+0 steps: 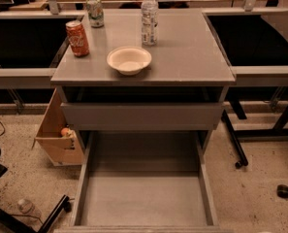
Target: Close middle drawer
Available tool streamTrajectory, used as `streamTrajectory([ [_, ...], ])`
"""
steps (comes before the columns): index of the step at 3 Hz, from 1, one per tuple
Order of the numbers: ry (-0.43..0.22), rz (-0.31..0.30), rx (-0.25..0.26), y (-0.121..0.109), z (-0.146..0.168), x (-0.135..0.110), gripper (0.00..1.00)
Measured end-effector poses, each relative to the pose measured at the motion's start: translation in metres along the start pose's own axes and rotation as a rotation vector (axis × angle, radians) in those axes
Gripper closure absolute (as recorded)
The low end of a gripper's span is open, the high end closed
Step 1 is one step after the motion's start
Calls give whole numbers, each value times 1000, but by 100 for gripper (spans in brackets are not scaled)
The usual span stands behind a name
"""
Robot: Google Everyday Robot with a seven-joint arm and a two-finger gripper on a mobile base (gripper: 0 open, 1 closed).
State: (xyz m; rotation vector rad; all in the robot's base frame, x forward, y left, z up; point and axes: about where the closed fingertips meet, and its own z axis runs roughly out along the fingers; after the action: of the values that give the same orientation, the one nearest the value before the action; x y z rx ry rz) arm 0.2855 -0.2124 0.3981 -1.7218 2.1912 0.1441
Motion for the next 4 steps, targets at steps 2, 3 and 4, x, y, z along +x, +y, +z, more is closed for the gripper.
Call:
streamTrajectory([
  [2, -188, -85, 141, -36, 51, -11, 100],
  [3, -236, -117, 196, -52, 62, -19, 100],
  [4, -263, -146, 233, -71, 67, -31, 100],
])
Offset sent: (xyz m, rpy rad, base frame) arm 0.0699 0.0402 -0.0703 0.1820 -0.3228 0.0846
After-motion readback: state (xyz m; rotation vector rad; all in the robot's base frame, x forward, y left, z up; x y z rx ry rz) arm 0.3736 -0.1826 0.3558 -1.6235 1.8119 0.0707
